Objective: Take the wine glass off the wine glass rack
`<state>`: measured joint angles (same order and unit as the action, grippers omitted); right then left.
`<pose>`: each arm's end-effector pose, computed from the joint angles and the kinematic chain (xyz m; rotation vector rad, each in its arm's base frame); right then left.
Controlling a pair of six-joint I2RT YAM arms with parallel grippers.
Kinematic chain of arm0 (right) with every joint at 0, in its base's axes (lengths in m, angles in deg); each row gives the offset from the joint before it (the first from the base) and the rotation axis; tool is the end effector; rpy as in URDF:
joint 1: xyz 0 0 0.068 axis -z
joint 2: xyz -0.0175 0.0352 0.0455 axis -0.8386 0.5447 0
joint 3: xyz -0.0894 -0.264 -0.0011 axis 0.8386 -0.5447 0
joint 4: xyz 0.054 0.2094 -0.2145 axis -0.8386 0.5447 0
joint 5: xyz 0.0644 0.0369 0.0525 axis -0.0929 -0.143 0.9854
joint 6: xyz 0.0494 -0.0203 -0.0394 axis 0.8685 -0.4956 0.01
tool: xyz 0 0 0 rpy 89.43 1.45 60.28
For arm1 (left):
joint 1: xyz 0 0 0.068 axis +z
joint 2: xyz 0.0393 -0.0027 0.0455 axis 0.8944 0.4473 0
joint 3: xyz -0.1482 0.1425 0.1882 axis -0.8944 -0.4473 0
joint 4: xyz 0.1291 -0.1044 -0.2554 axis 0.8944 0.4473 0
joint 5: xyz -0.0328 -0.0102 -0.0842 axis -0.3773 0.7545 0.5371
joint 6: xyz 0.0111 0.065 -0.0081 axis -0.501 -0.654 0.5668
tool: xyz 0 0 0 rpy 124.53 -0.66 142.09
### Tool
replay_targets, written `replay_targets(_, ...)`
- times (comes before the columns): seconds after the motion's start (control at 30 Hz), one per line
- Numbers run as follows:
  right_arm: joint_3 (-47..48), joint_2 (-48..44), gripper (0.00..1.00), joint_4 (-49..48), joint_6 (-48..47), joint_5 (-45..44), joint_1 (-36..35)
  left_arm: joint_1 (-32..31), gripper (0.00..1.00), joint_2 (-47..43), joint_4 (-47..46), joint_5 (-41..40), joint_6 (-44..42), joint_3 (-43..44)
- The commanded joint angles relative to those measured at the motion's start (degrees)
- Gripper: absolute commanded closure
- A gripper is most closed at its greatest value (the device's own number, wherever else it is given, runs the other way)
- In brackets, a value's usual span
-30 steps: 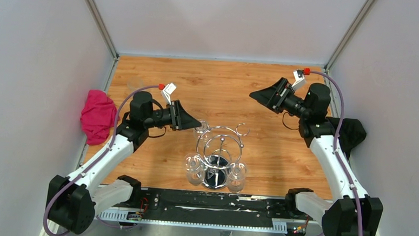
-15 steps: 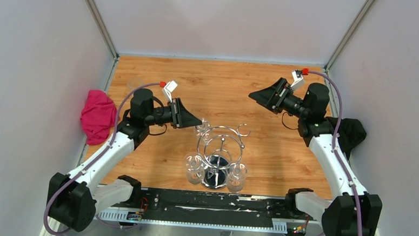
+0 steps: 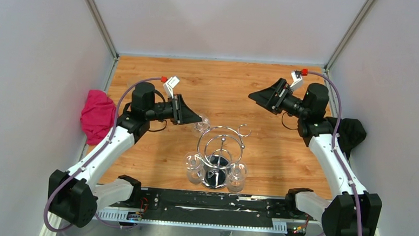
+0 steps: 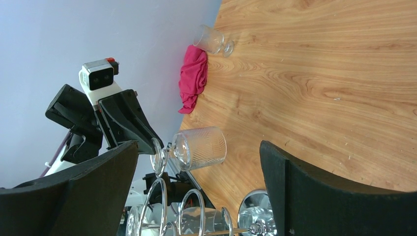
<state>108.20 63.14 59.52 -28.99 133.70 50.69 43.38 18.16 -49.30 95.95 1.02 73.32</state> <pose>0.2971 0.0714 0.3386 -0.0046 1.8284 1.3872 0.2630 -0.1378 0.2971 0.2718 2.0489 -1.4813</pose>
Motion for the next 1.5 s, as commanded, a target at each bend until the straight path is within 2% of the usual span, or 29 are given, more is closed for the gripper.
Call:
replay_targets(0.0,-1.13,0.10,0.01,-1.44,0.34,1.38,0.50,-0.42,0.99,0.08,1.39,-0.08,-1.71,1.64)
replay_targets(0.6,-1.65,-0.25,0.01,-1.57,0.68,1.63,0.50,-0.42,1.00,3.15,-12.21,1.12,7.99,-1.37)
replay_targets(1.0,-2.01,-0.07,0.01,-2.10,1.04,1.91,0.50,1.19,1.00,3.61,-12.88,1.18,9.63,0.17)
replay_targets(1.47,-1.92,1.02,0.01,-3.23,1.82,2.43,0.49,4.29,1.00,6.19,-18.73,1.15,14.78,1.16)
